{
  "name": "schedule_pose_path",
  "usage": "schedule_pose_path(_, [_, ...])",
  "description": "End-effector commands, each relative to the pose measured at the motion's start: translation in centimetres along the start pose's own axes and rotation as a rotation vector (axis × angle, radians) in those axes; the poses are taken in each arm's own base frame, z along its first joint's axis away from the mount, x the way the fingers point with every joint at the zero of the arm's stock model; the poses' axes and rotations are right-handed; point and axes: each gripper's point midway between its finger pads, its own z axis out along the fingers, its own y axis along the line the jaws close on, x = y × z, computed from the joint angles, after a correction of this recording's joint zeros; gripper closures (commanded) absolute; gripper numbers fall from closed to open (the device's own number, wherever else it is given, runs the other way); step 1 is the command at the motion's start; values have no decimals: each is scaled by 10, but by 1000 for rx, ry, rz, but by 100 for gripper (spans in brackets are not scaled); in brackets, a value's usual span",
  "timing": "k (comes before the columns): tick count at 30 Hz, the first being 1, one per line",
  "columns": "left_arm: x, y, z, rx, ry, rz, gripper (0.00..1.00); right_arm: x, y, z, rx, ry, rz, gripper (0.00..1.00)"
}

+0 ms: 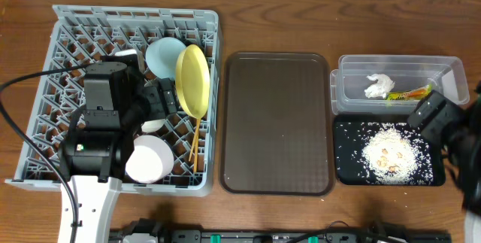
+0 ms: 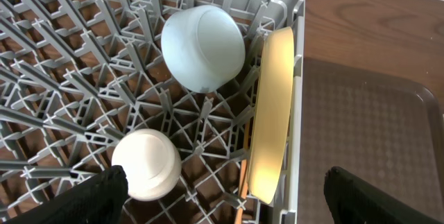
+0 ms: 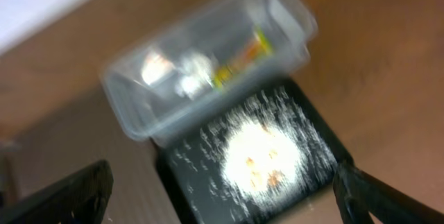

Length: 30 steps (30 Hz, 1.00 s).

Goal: Sort waste into correct bins and load items into the dishwasher

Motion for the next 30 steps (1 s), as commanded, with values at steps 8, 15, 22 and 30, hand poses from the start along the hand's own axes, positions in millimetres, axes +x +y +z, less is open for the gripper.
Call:
schedule_pose_path(8, [-6, -1, -4, 6, -15, -12, 8, -26, 98, -87, -591, -851, -481, 1])
schedule_pose_path(15, [-6, -1, -4, 6, -15, -12, 8, 28, 78, -54, -620, -961, -479, 1])
schedule_pose_path(22, [-6, -1, -4, 6, -15, -12, 8, 78, 72, 10, -631, -879, -502, 1])
schedule_pose_path(30, [-6, -1, -4, 6, -15, -12, 8, 108, 70, 50, -647, -822, -509, 1])
